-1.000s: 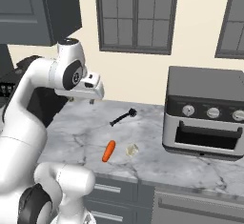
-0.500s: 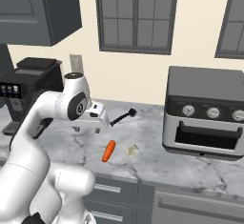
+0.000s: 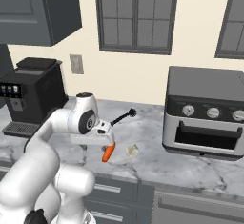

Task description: Place the carrot and garlic inside the fridge drawer. Close the drawer after placing the vegetables.

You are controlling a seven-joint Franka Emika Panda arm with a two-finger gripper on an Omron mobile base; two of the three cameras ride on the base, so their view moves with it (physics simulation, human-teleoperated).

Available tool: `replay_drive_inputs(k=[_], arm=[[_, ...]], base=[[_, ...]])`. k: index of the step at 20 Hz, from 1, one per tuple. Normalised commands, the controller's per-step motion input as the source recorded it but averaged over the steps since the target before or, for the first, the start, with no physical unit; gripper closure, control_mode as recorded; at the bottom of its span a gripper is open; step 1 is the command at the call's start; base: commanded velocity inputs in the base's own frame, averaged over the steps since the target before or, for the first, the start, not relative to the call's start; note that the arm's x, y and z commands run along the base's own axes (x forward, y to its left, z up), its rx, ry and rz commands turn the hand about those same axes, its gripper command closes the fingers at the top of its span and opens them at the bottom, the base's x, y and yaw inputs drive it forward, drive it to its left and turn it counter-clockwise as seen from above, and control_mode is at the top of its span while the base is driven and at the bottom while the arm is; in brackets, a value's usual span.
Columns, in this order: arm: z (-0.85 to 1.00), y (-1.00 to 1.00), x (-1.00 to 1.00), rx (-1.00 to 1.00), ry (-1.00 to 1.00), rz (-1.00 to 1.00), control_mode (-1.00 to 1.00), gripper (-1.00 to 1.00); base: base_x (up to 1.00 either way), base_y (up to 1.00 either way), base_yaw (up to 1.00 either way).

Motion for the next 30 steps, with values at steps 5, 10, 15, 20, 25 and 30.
replay_drive_inputs(k=[5,10,15,20,25,30], arm=[[-0.22,-0.24,0.02,0.0,0.01,0.0,-1.0,-1.0],[-0.25,-0.01,0.16,0.0,0.01,0.0,-1.0,-1.0],[-0.39,-0.05,0.48,0.01,0.0,0.0,-1.0,-1.0],[-0.31,-0.23,0.39,0.05,0.0,0.0,-1.0,-1.0],[-0.23,-0.19,0.29,0.05,0.0,0.0,-1.0,-1.0],[-0.13,0.07,0.26,0.0,0.0,-0.05,-1.0,1.0]], base=[[0.0,0.0,0.0],[0.0,0.0,0.0],[0.0,0.0,0.0],[0.0,0.0,0.0],[0.0,0.0,0.0],[0.0,0.0,0.0]])
